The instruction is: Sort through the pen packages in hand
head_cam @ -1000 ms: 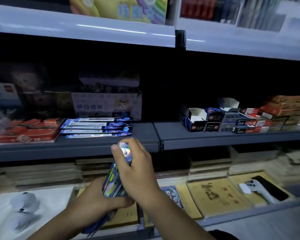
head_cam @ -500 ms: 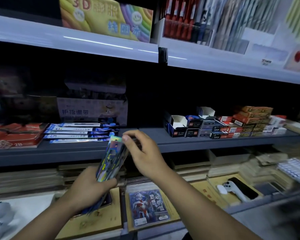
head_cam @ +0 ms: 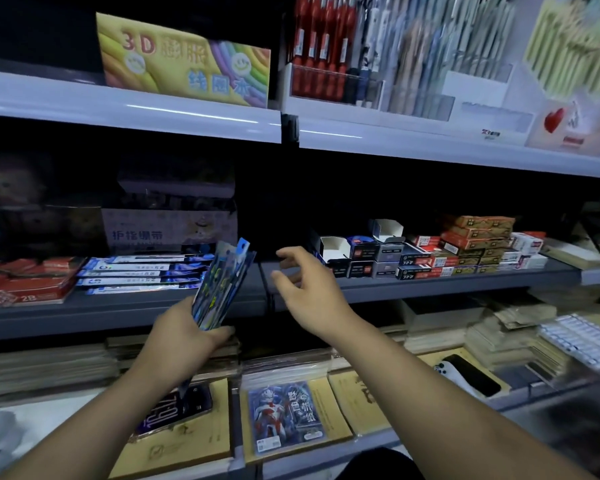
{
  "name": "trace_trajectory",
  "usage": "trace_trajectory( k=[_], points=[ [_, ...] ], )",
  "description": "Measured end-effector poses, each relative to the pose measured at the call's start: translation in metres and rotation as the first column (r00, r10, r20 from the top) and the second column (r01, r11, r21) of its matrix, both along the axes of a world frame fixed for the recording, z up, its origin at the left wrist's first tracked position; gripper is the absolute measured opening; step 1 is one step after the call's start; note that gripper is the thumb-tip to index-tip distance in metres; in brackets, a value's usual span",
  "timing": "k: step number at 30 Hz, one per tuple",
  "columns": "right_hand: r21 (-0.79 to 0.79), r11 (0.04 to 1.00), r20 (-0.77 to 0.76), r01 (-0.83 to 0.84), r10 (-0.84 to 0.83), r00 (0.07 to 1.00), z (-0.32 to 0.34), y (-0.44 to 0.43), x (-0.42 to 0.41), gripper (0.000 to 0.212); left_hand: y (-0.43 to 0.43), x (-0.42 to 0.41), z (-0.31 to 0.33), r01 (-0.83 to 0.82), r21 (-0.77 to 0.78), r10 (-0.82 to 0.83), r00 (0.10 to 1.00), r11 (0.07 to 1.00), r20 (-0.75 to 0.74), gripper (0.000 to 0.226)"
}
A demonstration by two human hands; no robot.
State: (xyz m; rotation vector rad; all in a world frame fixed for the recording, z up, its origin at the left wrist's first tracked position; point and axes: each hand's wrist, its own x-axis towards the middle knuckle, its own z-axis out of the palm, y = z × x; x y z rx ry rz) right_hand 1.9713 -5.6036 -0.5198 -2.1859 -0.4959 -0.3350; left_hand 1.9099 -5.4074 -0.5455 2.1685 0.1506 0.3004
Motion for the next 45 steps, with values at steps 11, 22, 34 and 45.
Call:
trace_trajectory(
  k=[11, 22, 34, 45],
  points=[
    [-0.095, 0.835, 0.171, 0.542, -0.522, 0.835, 0.018, -0.099, 0.041, 0.029, -0.019, 0.019, 0.026, 0.057, -0.176, -0.056, 0.998, 0.983, 0.009, 0.032],
    [-0.255, 0.662, -0.044, 0.705, -0.736, 0.675, 0.057, -0.147, 0.137, 0.085, -0.053, 0.066, 0.042, 0.13, -0.255, -0.116, 0.991, 0.958, 0.069, 0.027],
    [0.075, 0.842, 0.204, 0.534, -0.537, 0.819, 0.068, -0.138, 0.108, 0.061, -0.023, 0.045, 0.036, 0.107, -0.346, -0.098, 0.994, 0.932, 0.043, 0.033],
    [-0.461, 0.868, 0.126, -0.185, 0.271, 0.954, 0.117, -0.049, -0.019, 0.06, 0.025, -0.036, 0.077, 0.17, -0.252, -0.084, 0.943, 0.953, 0.322, 0.019]
  ],
)
